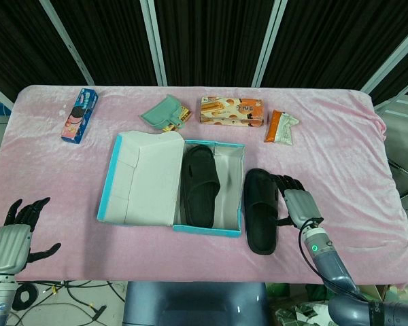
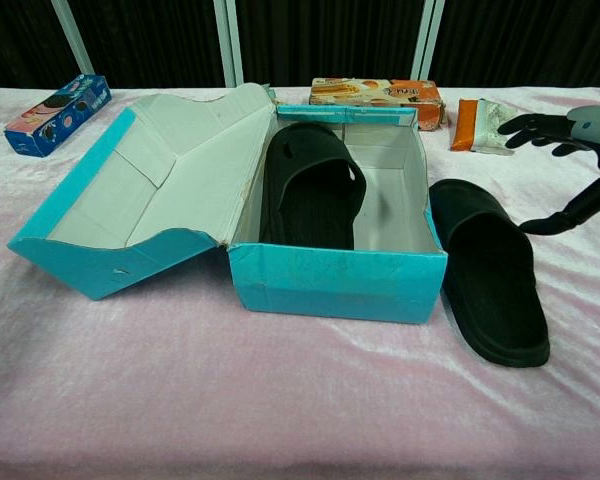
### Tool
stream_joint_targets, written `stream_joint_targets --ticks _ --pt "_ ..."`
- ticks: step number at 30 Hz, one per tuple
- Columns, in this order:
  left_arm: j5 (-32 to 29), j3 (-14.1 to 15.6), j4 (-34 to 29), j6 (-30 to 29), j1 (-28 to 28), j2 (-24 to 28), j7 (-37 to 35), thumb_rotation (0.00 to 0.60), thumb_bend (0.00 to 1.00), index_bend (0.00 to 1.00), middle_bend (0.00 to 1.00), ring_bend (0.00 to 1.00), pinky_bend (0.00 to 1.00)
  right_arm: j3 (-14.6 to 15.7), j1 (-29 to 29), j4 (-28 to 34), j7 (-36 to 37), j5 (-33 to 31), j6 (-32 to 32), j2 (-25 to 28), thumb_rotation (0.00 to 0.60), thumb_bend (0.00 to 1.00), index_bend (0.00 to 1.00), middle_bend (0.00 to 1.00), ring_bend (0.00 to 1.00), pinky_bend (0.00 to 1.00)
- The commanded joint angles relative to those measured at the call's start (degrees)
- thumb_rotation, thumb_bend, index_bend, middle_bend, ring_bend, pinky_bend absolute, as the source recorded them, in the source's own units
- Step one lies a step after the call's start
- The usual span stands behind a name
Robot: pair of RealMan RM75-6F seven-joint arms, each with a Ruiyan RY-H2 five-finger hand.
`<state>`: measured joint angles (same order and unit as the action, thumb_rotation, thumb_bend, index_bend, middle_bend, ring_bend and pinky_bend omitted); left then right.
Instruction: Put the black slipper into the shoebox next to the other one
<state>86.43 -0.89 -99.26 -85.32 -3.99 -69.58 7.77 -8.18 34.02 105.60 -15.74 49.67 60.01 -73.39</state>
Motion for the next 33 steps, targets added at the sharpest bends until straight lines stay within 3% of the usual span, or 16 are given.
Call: stream_joint_targets --ticks 1,9,19,25,27,29,33 --pt "-0.1 0.0 0.0 0.2 -0.1 0.0 0.0 0.600 0.00 0.10 0.16 0.16 0.00 0.1 0.4 -0.3 -0.6 -0.6 -0.5 -0.6 0.600 0.12 0.00 0.08 0.00 0.08" --pt "-0.3 0.1 0.2 0.3 0.0 0.0 -0.1 0.600 0.00 0.10 0.16 0.16 0.00 0.1 2.2 -1.9 -3.1 -3.3 -1.9 -2.9 0.600 0.06 0.00 0.07 0.00 0.08" --pt "-0.6 0.2 0.3 -0.1 0.4 0.0 -0.4 0.600 0.00 0.10 0.16 0.16 0.00 -2.4 6.9 -10.8 -4.0 -10.9 -7.5 -6.8 0.600 0.05 0.00 0.04 0.00 0.08" --pt "-1.3 0.1 0.4 0.6 0.3 -0.1 -0.4 0.600 0.00 0.10 0.16 0.16 0.00 -2.1 10.2 -15.9 -6.4 -15.5 -11.3 -9.1 0.600 0.06 0.00 0.05 0.00 0.08" --pt "-1.5 0.0 0.4 0.7 0.2 -0.1 -0.3 0.600 0.00 0.10 0.16 0.16 0.00 -1.8 11.3 -17.2 -7.6 -17.1 -12.2 -9.7 0.600 0.08 0.00 0.09 0.00 0.08" --pt "-1.7 0.0 0.4 0.8 0.2 -0.1 -0.3 0.600 0.00 0.10 0.16 0.16 0.00 -1.4 12.9 -18.9 -9.3 -19.1 -13.2 -10.4 0.600 0.10 0.10 0.20 0.04 0.08" --pt "-1.9 0.0 0.5 0.7 0.4 -0.1 -0.5 0.600 0.00 0.10 0.16 0.16 0.00 -1.3 15.1 -21.3 -11.5 -21.9 -13.3 -11.7 0.600 0.18 0.49 0.53 0.29 0.09"
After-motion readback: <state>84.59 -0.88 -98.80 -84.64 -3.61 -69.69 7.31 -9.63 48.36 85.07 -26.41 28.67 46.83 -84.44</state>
